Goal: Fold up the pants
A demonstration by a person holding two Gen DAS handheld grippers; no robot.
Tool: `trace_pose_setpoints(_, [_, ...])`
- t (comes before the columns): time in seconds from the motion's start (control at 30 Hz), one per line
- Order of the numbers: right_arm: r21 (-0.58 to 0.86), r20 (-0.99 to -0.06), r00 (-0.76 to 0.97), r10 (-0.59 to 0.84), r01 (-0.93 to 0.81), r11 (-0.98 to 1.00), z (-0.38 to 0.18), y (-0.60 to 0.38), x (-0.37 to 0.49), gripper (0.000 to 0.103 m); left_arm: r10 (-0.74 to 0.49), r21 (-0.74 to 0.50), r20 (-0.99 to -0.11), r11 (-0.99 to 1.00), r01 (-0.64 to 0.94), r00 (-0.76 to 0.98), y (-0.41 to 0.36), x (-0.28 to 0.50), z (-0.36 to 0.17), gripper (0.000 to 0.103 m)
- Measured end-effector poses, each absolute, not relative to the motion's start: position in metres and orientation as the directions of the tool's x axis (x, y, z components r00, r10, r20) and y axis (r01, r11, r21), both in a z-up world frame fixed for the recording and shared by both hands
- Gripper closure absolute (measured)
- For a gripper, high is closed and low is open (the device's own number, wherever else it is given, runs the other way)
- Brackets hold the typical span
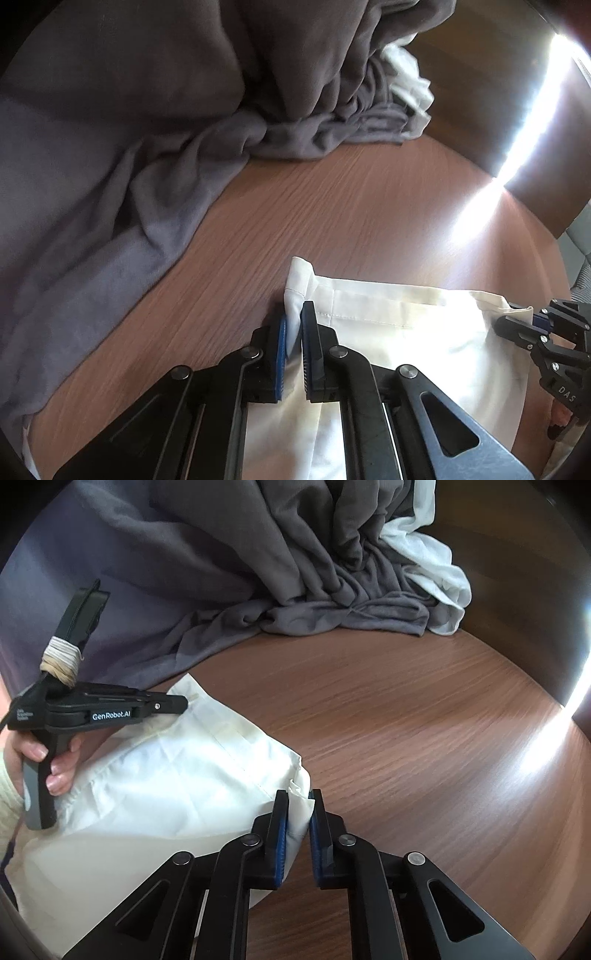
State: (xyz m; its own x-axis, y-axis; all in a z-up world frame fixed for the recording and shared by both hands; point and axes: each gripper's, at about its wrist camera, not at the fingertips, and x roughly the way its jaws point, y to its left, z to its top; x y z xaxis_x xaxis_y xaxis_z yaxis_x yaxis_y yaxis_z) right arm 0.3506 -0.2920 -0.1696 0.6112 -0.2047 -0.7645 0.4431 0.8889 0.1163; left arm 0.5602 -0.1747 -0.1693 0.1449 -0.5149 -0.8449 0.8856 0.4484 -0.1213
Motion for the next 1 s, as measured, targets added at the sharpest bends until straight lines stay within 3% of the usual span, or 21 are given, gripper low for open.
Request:
trace_pose_setpoints(0.23, [0.099, -0.719, 0.652, -0.241, 0.439, 0.893, -0.135, -0.290, 0.336, 0.092, -0.599, -0.081, -0.777, 0.400, 0.913, 0.193, -0.169, 0.544, -0.117, 0.094])
trace_pose_setpoints(0.57, [0.028, -0.585, 0.750, -0.307, 0.397, 0.917, -0.066, -0.250, 0.316, 0.092, -0.695, -0.028, -0.671, 0.371, 0.928, 0.258, -0.134, 0.522, -0.053, 0.094])
trace_pose_setpoints(0.77, [-0.011, -0.513, 0.808, -0.289, 0.330, 0.944, -0.037, -0.210, 0.308, 0.092, -0.739, -0.023, -0.590, 0.420, 0.907, 0.327, -0.087, 0.503, -0.028, 0.094])
trace_pose_setpoints(1.0, [-0.045, -0.482, 0.851, -0.208, 0.213, 0.976, -0.025, -0.158, 0.301, 0.092, -0.710, 0.033, -0.592, 0.451, 0.892, 0.381, -0.037, 0.488, -0.017, 0.094])
